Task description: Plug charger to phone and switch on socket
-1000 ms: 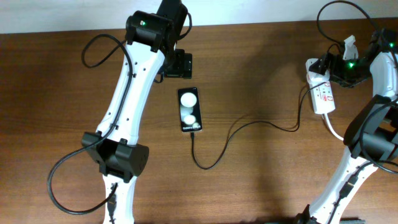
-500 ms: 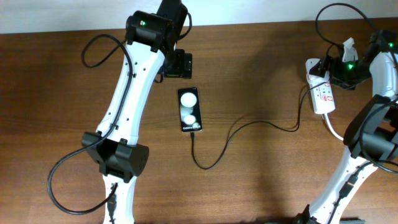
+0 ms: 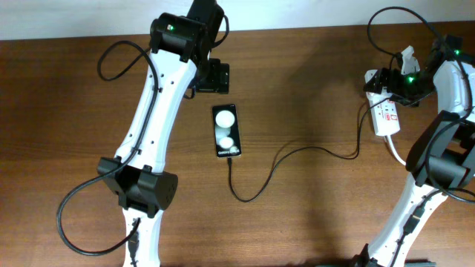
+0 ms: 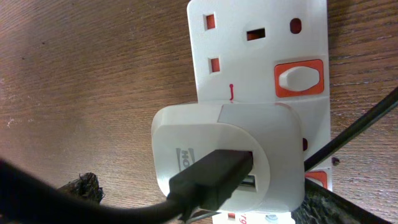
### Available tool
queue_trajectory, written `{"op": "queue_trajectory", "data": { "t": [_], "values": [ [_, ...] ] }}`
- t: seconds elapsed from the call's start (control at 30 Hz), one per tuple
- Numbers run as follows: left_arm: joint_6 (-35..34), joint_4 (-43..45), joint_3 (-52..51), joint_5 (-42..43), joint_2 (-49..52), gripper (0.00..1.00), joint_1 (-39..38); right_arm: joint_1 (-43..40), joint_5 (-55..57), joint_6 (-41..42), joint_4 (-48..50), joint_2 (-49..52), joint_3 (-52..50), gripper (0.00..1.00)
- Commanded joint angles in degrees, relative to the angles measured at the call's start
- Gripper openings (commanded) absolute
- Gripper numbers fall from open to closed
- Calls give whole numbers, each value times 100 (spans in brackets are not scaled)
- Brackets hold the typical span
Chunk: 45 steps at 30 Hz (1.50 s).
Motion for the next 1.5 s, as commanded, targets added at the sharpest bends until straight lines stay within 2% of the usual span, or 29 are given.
{"op": "queue_trajectory", "data": {
  "t": [0.0, 0.2, 0.6, 0.67, 0.73, 0.83, 1.03, 1.13, 1.4, 1.47],
  "values": [
    [48, -9, 72, -101, -109, 99, 9, 146, -166, 22, -50, 116, 70, 99],
    [48, -9, 72, -101, -109, 99, 9, 229, -199, 24, 81, 116, -337, 99],
    [48, -9, 72, -101, -109, 99, 9, 282, -437, 22, -149, 116, -341, 99],
    [48, -9, 72, -101, -109, 99, 9, 203, -293, 24, -181, 114, -341, 99],
    [48, -7, 74, -101, -109, 99, 9, 26, 470, 223, -332, 101, -297, 99],
    [48, -9, 72, -101, -109, 99, 9, -184, 643, 367, -496, -2, -151, 99],
    [48, -7, 72, -101, -109, 99, 9, -227, 765, 503, -1097, -33, 669, 99],
    [48, -9, 72, -101, -109, 99, 9, -227, 1150, 673, -1676, -44, 1379, 99],
    [48, -9, 74, -101, -109, 99, 9, -227, 1320, 678, -3088, -92, 3250, 99],
    [48, -7, 72, -101, -109, 99, 9, -227, 1687, 929, -3414, -98, 3674, 99]
  ]
}}
